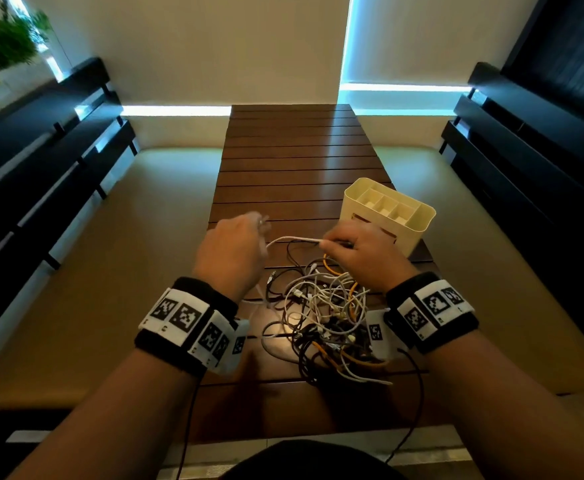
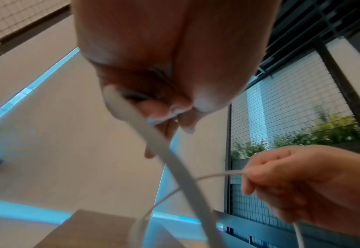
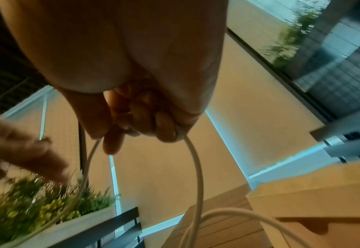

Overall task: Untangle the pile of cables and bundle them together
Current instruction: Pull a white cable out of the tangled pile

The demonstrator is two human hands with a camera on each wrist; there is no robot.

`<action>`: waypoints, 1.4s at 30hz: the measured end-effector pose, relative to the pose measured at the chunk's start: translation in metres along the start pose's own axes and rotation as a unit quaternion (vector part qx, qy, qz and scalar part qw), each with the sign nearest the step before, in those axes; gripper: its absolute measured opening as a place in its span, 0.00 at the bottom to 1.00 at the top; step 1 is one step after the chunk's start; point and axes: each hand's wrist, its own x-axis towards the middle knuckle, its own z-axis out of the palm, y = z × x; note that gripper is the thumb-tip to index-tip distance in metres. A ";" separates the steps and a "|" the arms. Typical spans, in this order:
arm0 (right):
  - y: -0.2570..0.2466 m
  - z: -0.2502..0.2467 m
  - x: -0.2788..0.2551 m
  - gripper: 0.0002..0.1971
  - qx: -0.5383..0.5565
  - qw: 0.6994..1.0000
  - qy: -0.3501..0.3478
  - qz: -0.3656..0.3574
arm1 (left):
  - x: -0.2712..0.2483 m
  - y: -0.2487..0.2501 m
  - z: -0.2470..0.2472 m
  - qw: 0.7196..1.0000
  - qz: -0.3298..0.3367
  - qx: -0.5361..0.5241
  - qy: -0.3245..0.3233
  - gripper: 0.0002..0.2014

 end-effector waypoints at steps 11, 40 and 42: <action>-0.023 -0.004 0.011 0.05 0.044 0.995 0.057 -0.064 | 0.003 0.001 0.013 0.982 0.126 -0.138 -0.004 0.10; -0.024 0.000 0.006 0.05 0.143 0.989 0.029 -0.005 | 0.000 -0.004 0.004 0.955 0.145 -0.257 -0.015 0.14; -0.021 0.009 -0.001 0.09 0.173 0.985 -0.003 0.025 | 0.002 -0.004 -0.005 0.944 0.154 -0.289 0.052 0.14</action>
